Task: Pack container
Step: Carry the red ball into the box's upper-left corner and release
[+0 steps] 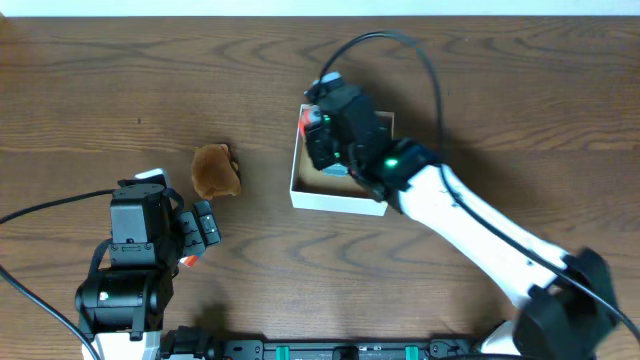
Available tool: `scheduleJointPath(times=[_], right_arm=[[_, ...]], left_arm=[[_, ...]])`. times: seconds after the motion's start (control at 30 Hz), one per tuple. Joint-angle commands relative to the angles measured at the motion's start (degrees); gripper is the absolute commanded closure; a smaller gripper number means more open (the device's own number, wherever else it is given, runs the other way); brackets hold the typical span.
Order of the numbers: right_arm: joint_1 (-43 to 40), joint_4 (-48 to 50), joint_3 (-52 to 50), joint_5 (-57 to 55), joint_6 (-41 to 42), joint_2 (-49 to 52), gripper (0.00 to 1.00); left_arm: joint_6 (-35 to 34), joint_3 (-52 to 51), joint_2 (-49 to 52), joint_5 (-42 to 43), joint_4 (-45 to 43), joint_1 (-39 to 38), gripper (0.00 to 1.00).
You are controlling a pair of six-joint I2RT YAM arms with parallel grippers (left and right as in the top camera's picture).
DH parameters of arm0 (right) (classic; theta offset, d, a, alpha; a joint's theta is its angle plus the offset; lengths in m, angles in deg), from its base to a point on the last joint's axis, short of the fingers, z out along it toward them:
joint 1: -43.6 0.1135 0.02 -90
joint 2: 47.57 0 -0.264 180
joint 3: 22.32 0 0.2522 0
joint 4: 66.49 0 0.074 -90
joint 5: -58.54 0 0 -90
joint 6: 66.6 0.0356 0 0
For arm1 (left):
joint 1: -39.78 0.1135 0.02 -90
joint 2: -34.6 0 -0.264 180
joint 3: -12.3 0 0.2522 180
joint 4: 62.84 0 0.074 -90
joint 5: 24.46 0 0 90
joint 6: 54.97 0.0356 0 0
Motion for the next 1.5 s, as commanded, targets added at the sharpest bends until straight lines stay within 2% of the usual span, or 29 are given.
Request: scheduleJointPath(times=[0.0, 0.33, 0.9, 1.07, 1.1, 1.13, 1.17, 1.23, 1.27, 1.33, 1.47], right_arm=[[0.0, 2.9, 0.3, -0.9, -1.8, 3.5, 0.99], [-0.7, 5.8, 0.3, -1.8, -1.7, 10.8, 0.99], [-3.8, 5.1, 0.3, -1.5, -1.7, 14.8, 0.95], [-3.8, 5.6, 0.3, -1.5, -1.7, 14.8, 0.84], [-3.8, 5.5, 0.3, -1.4, -1.7, 14.8, 0.77], [-3.8, 5.4, 0.3, -1.5, -1.7, 14.8, 0.62], [-3.8, 5.3, 0.3, -1.5, -1.7, 14.8, 0.54], [-3.8, 5.3, 0.3, -1.5, -1.7, 14.8, 0.48], [-3.8, 5.3, 0.3, -1.5, -1.7, 14.8, 0.41], [-3.8, 5.3, 0.3, -1.5, -1.7, 14.8, 0.35], [-3.8, 5.6, 0.3, -1.5, -1.7, 14.7, 0.34]], left_arm=[[-0.8, 1.3, 0.0, -0.7, 0.1, 0.3, 0.02], [-0.8, 1.3, 0.0, -0.7, 0.1, 0.3, 0.02], [-0.8, 1.3, 0.0, -0.7, 0.2, 0.3, 0.02], [-0.8, 1.3, 0.0, -0.7, 0.1, 0.3, 0.02], [-0.8, 1.3, 0.0, -0.7, 0.2, 0.3, 0.02], [-0.8, 1.3, 0.0, -0.7, 0.2, 0.3, 0.02], [-0.8, 1.3, 0.0, -0.7, 0.2, 0.3, 0.02], [-0.8, 1.3, 0.0, -0.7, 0.2, 0.3, 0.02], [-0.8, 1.3, 0.0, -0.7, 0.2, 0.3, 0.02], [-0.8, 1.3, 0.0, -0.7, 0.2, 0.3, 0.02], [-0.8, 1.3, 0.0, -0.7, 0.2, 0.3, 0.02]])
